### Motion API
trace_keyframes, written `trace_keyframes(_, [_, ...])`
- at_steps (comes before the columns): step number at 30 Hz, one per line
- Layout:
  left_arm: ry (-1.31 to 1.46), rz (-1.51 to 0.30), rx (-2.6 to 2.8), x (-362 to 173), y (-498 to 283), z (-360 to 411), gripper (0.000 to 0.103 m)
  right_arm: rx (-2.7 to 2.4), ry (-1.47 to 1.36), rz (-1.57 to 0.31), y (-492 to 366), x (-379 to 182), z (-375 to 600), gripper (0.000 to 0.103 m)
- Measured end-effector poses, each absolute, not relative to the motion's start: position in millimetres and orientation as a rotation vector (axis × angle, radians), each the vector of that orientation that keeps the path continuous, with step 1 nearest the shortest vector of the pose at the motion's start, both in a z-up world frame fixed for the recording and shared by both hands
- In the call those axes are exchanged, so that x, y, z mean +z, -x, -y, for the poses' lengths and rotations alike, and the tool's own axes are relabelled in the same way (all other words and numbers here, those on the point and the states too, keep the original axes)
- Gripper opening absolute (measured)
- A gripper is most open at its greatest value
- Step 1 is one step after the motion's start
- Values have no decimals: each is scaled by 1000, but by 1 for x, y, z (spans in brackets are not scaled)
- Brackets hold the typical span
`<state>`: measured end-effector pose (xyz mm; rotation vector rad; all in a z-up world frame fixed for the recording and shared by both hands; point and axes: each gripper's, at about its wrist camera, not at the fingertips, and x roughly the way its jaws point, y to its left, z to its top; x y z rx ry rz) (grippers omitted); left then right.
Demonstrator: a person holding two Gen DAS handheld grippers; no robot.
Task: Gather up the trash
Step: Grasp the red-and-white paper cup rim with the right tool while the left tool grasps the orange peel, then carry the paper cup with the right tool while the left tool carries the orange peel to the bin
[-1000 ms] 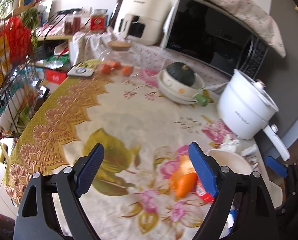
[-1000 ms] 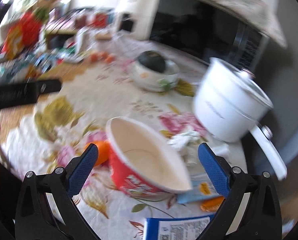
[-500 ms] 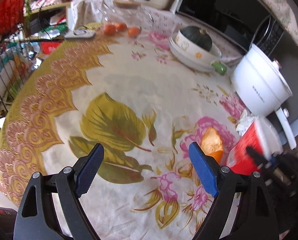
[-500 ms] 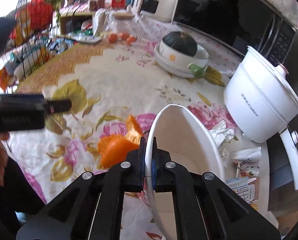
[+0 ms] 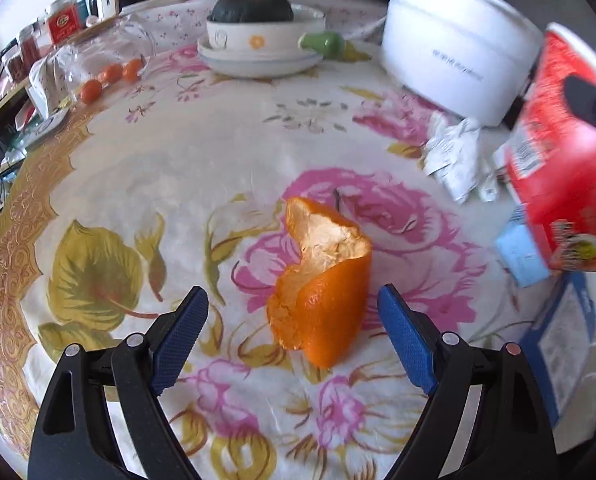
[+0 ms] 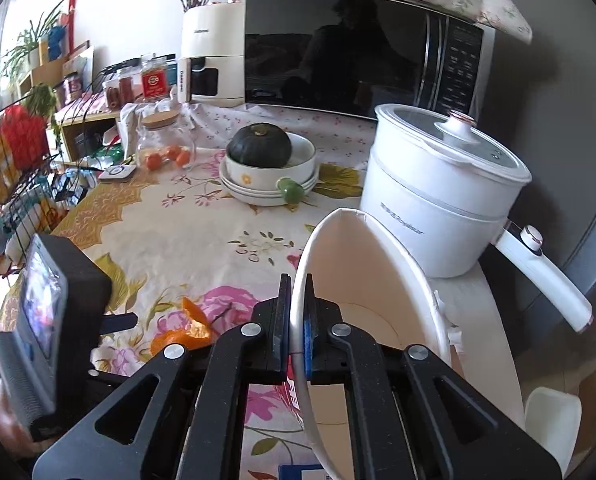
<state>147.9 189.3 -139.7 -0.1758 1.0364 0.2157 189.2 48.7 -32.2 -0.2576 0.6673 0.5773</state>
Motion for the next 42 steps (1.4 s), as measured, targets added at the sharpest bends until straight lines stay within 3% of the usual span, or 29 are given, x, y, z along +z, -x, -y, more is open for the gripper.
trace_keyframes(2, [215,-1035,196,-144,-149,-192,70,575,255,-672,-189,-33,-48,4])
trace_keyframes(4, [212,-1025,175,-143,-149,-192,39,573,250,-671,-188,-33,-47,4])
trace_keyframes(10, [279,-981,129,-136,-141,-198,17,565,242,-683,-186,-35,-48,4])
trace_keyframes(24, [465,-654,220,-69,-113,-222,15,478,183,-639,-178,-22,-31,4])
trace_keyframes(32, [391,-536,156,-28,-113,-176,15,346,115,-578,-180,-7,4,4])
trace_keyframes(42, [371,-524,18,-5,-138,-108,16,199,68,-516,-179,9,70,4])
